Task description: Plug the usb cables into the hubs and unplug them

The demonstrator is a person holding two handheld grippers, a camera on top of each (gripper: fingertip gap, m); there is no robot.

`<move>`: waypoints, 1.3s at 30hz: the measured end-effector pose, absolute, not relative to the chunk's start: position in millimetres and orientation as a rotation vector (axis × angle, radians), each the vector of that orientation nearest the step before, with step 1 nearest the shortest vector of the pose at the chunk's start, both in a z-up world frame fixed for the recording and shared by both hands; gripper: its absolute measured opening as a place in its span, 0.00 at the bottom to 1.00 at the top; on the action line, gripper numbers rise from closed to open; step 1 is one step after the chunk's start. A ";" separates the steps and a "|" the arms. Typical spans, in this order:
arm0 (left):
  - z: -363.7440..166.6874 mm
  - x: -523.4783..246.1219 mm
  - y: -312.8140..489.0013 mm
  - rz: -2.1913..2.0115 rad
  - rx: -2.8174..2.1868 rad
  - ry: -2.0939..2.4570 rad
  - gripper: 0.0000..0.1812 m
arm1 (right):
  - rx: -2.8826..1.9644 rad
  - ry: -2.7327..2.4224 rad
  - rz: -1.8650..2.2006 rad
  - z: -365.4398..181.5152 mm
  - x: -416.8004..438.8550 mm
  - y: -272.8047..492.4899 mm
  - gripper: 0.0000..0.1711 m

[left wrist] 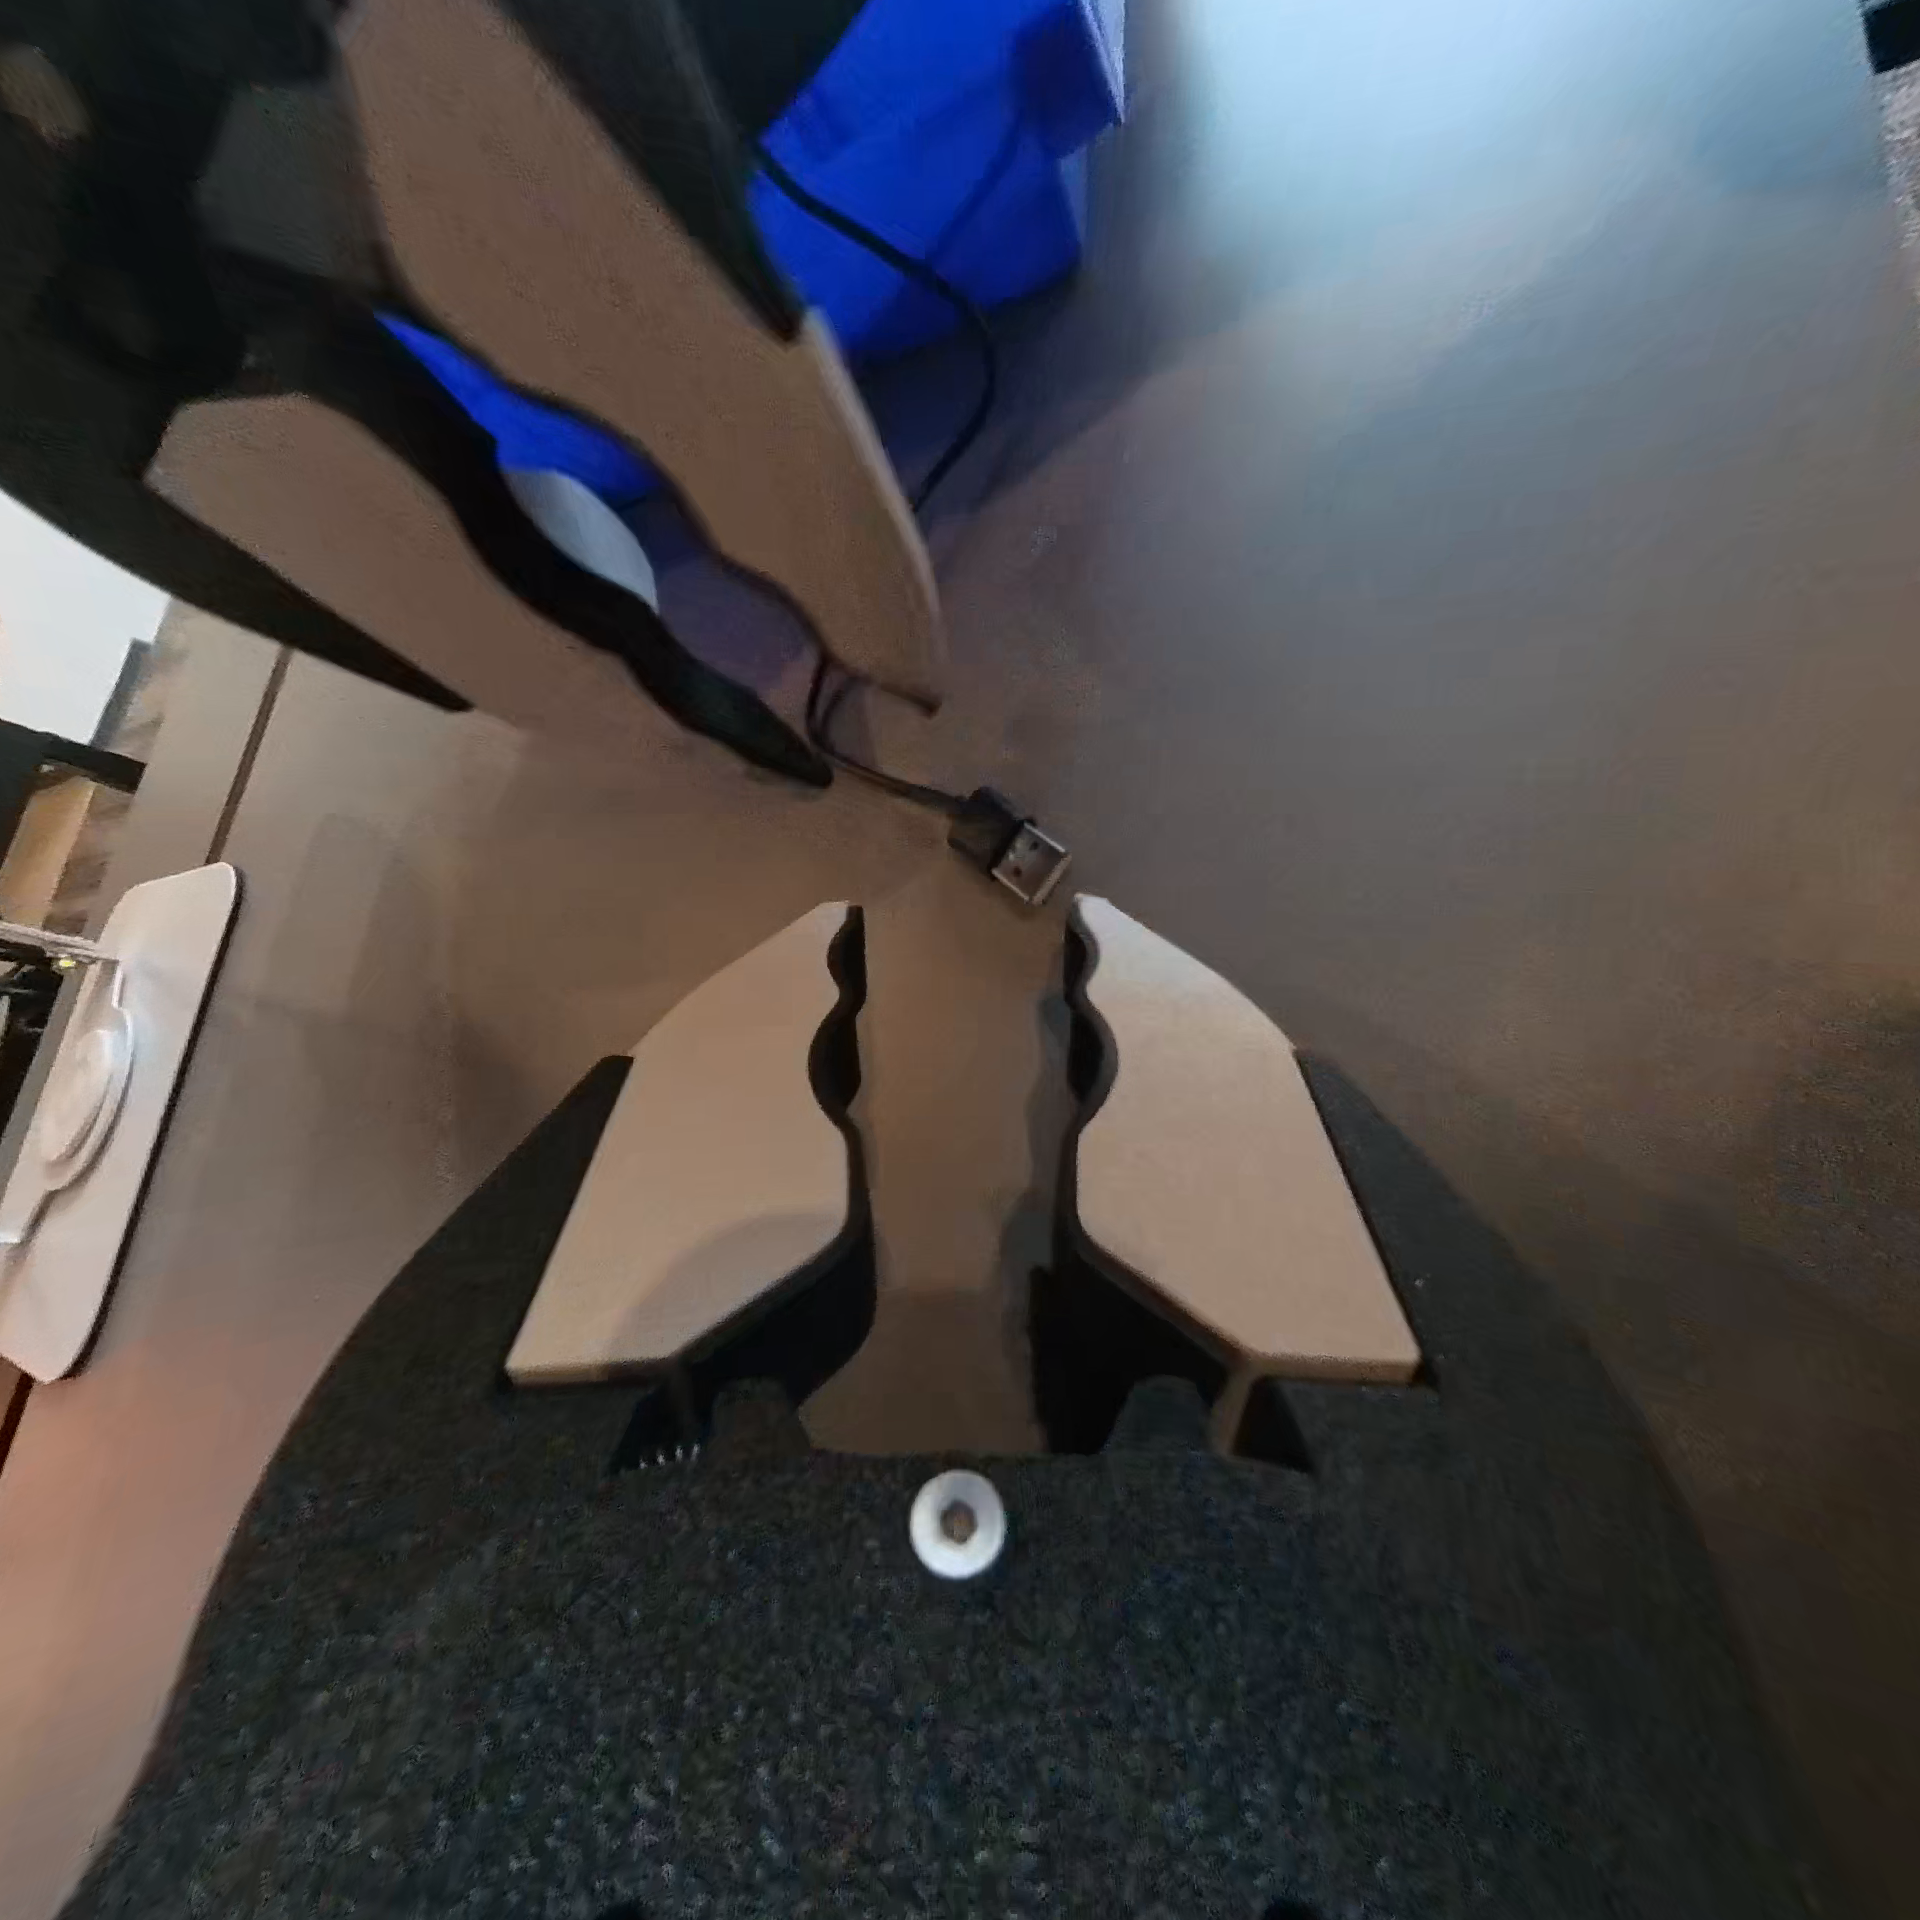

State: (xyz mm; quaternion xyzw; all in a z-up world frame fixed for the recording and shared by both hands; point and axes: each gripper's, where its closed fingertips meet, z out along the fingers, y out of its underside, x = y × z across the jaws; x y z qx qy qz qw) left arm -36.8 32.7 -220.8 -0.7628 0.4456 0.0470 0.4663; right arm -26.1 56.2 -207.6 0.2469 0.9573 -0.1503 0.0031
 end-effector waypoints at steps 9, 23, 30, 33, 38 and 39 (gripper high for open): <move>-219.2 -36.9 29.2 0.047 -1.850 1.052 0.17 | 0.623 3.185 -0.330 -241.2 -29.5 50.0 0.09; -215.6 -40.1 30.7 0.241 -1.704 1.138 0.12 | 0.976 2.615 -0.878 -218.4 -35.8 31.1 0.09; -213.8 -37.7 28.1 0.258 -1.646 1.153 0.02 | 0.992 2.541 -0.881 -215.3 -30.1 25.5 0.09; -203.8 -41.1 26.7 0.135 -1.684 1.043 0.02 | 1.000 2.619 -0.931 -205.4 -34.9 23.2 0.16; -167.4 -56.3 22.7 -0.218 -1.720 0.684 0.02 | 1.041 3.142 -1.027 -156.0 -59.1 28.0 0.32; -160.6 -57.3 19.5 -0.329 -1.721 0.614 0.02 | 1.064 3.303 -1.062 -138.6 -64.8 30.1 0.31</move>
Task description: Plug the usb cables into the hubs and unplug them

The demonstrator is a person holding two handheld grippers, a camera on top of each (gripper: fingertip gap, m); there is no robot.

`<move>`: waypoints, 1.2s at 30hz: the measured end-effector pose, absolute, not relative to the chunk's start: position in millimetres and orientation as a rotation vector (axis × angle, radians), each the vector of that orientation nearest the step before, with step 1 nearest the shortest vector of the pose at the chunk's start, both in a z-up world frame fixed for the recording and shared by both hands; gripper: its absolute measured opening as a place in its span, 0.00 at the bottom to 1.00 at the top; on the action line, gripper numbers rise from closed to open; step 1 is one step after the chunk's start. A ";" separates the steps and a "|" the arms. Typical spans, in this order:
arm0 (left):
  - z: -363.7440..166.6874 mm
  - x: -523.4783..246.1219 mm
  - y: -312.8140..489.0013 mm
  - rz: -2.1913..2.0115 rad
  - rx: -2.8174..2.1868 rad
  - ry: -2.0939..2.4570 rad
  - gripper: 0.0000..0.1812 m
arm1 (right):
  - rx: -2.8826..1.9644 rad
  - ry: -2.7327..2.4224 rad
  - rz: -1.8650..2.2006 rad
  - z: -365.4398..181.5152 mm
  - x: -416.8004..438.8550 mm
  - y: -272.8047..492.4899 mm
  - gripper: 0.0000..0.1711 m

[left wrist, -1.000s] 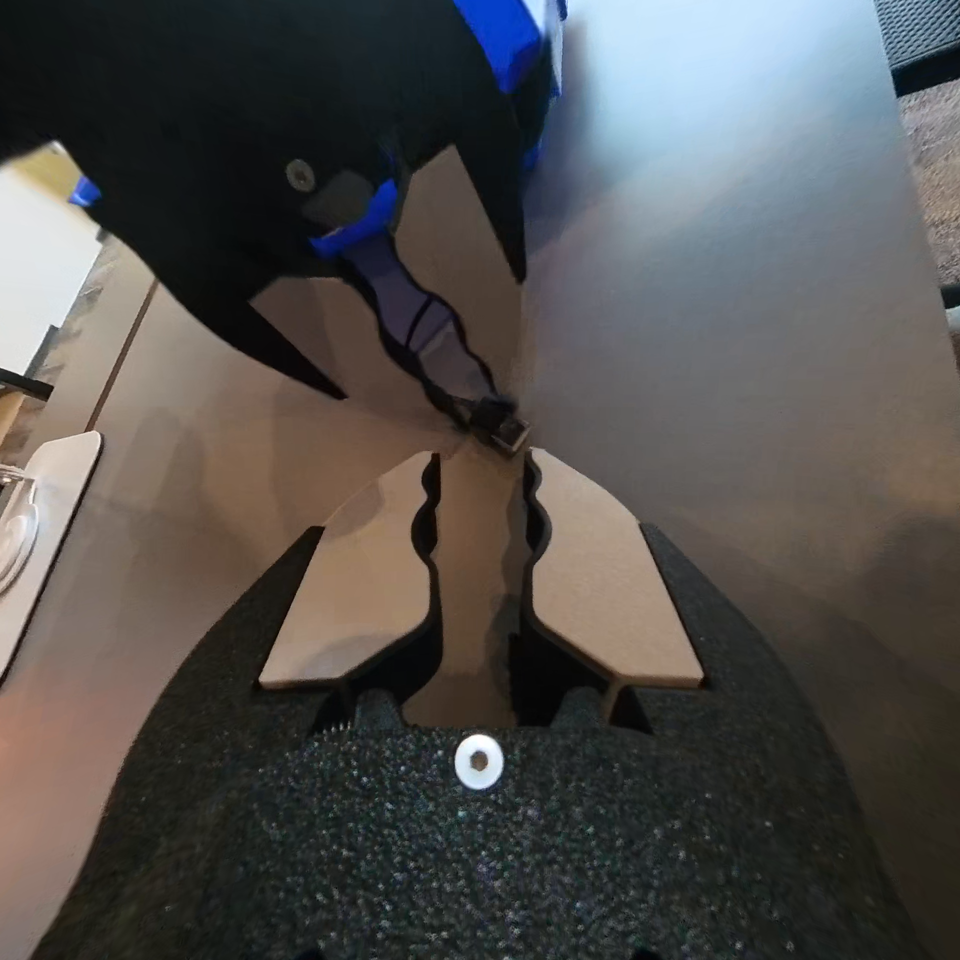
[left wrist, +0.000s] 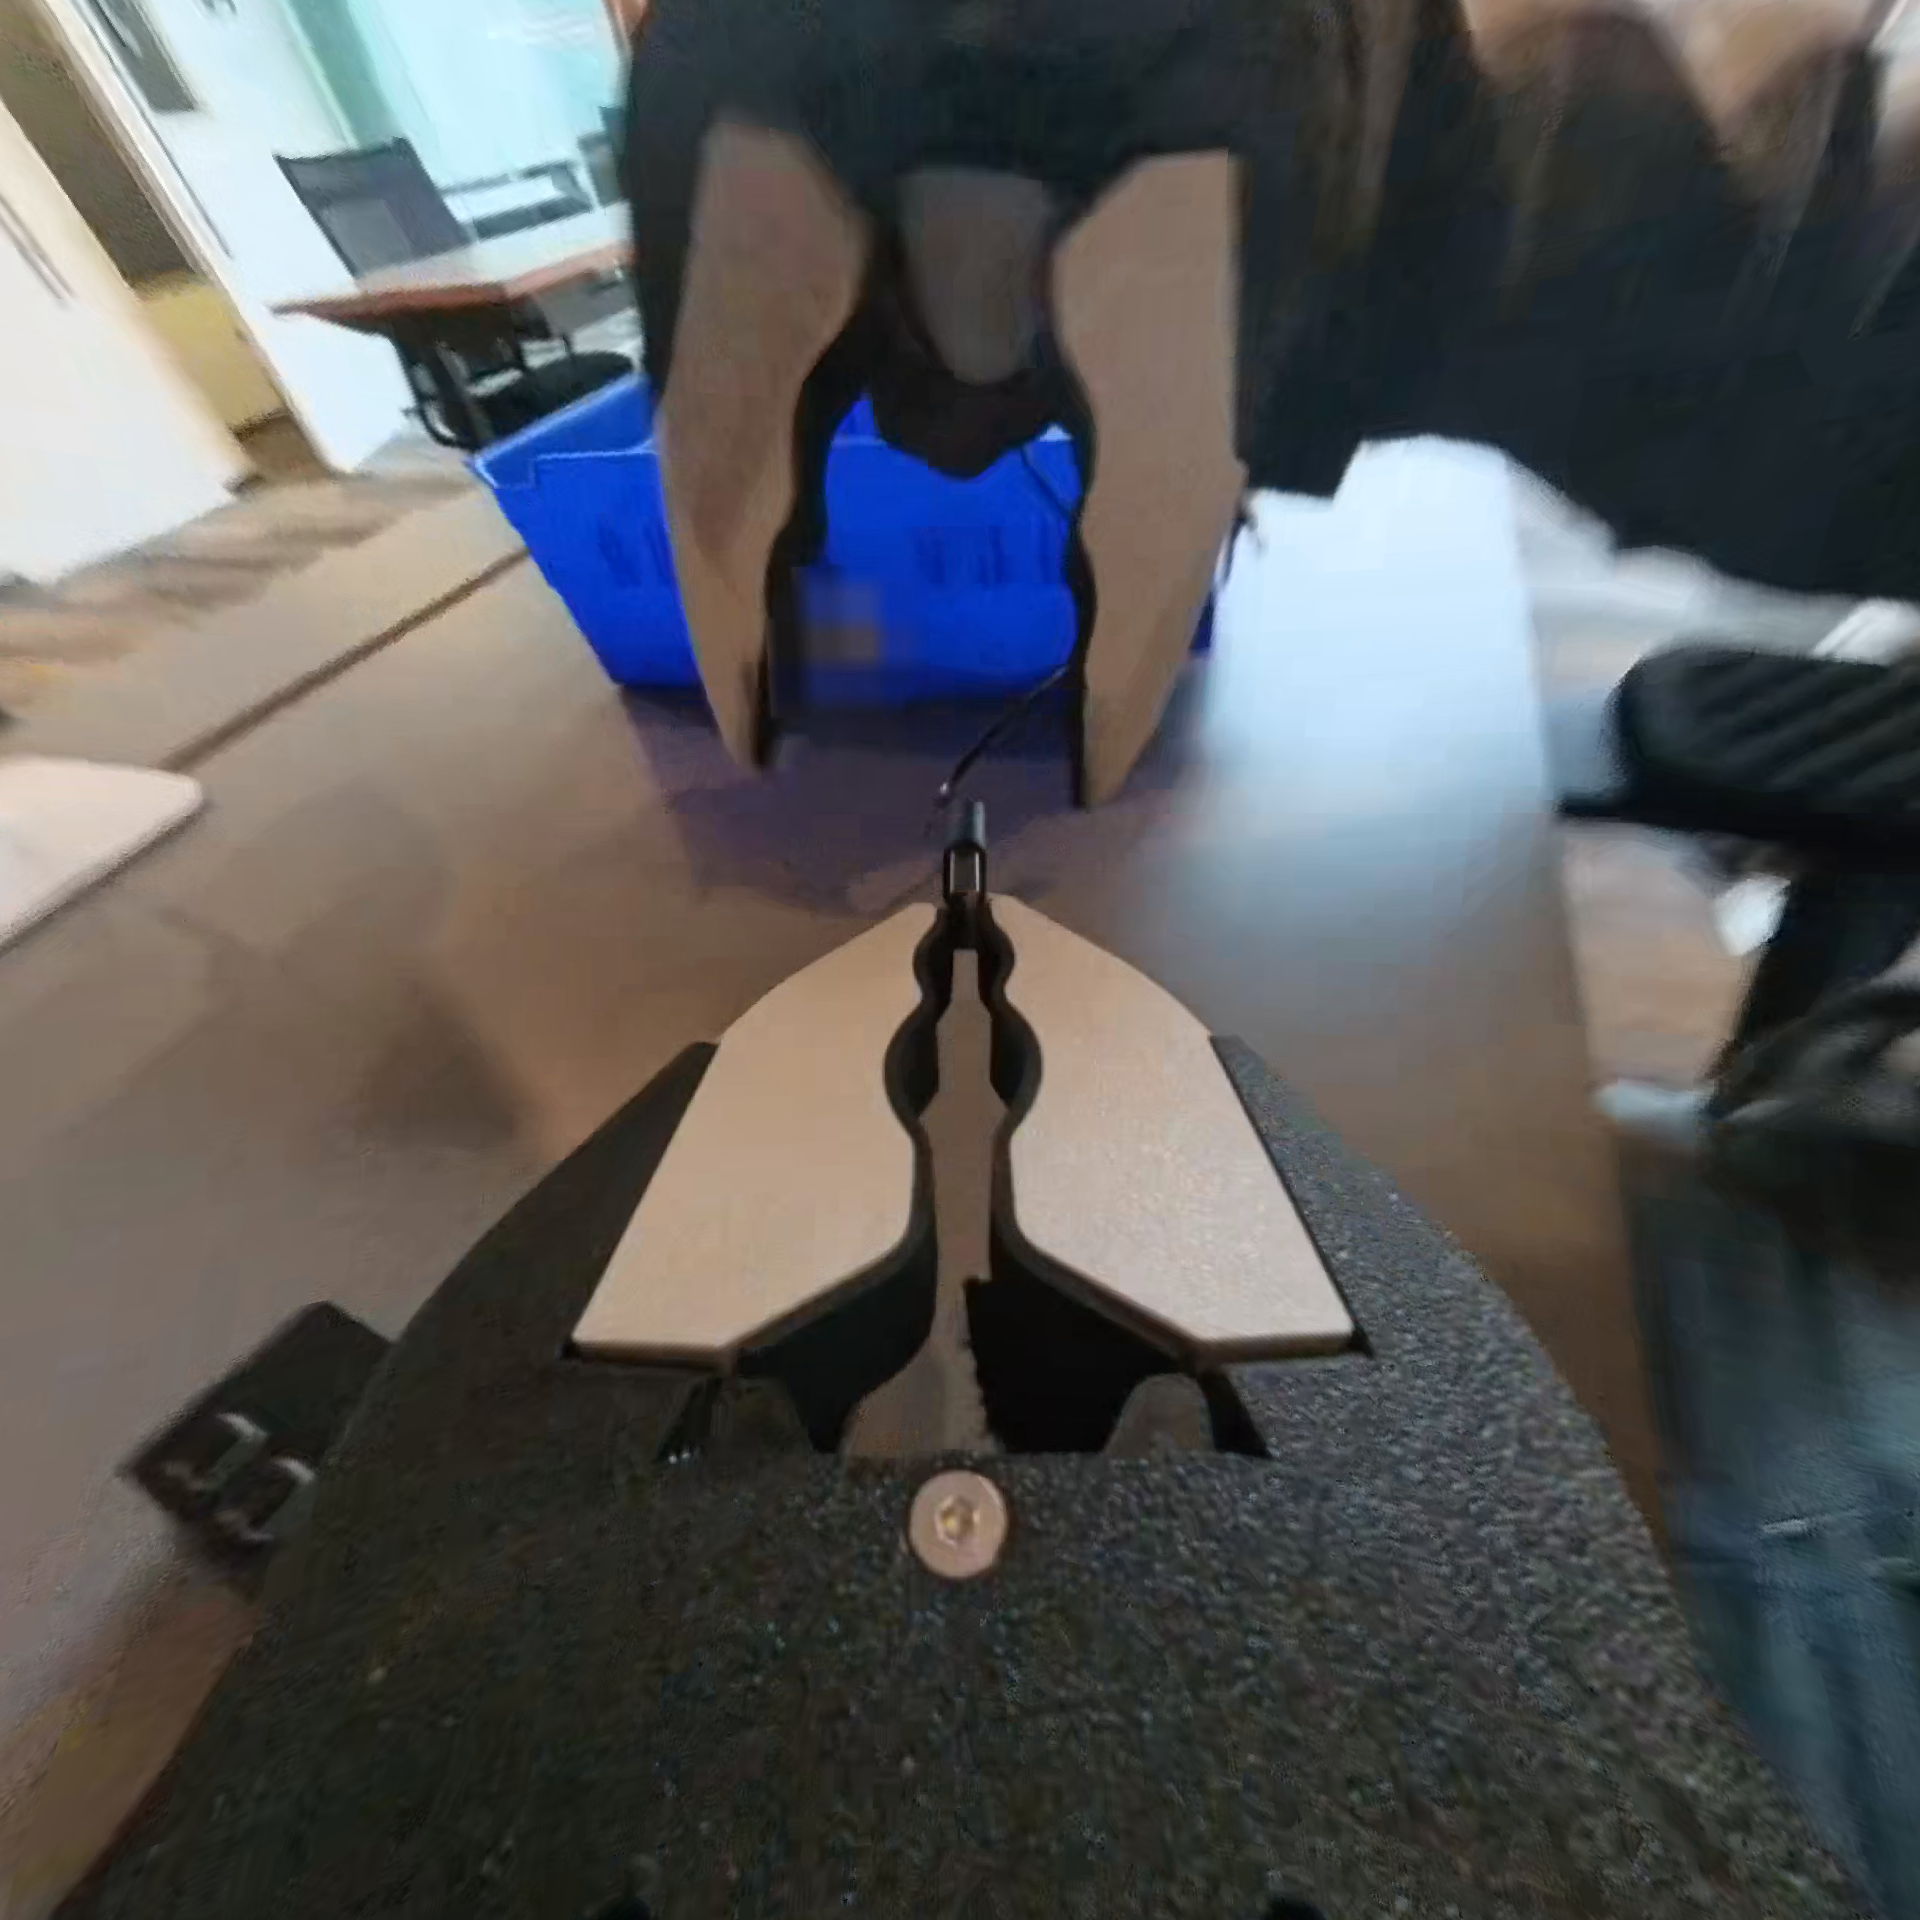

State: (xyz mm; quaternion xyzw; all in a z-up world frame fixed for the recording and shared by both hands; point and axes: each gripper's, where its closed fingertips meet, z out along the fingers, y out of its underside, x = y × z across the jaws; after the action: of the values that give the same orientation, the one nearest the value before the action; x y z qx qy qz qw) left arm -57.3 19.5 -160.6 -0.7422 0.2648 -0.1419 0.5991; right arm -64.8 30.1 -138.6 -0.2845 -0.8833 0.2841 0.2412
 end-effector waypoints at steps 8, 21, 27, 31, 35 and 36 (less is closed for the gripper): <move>-125.0 -64.2 -11.5 -1.324 -1.595 0.125 0.02 | -0.315 -1.900 0.548 -110.5 -47.7 -16.4 0.22; -129.8 -34.9 -31.1 -1.499 -1.651 0.277 0.02 | -0.313 -1.949 0.613 -120.5 -41.4 -25.6 0.16; -128.6 -31.8 -33.7 -1.509 -1.646 0.301 0.02 | -0.325 -1.979 0.627 -128.6 -44.2 -29.6 0.14; -128.4 -30.7 -35.2 -1.519 -1.643 0.314 0.02 | -0.329 -1.969 0.631 -128.7 -45.0 -28.1 0.09; -125.4 -28.6 -37.2 -1.496 -1.629 0.354 0.03 | -0.333 -1.974 0.604 -128.2 -43.6 -24.9 0.08; -123.2 -29.0 -38.8 -1.478 -1.630 0.374 0.07 | -0.339 -1.968 0.583 -126.6 -43.2 -22.0 0.08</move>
State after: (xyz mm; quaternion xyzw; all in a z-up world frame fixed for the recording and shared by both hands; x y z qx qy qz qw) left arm -29.0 -38.8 -123.2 -0.6559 0.1507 -0.5951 0.4393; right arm -43.2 -22.0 -126.6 -0.1406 -0.8158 0.2416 0.5063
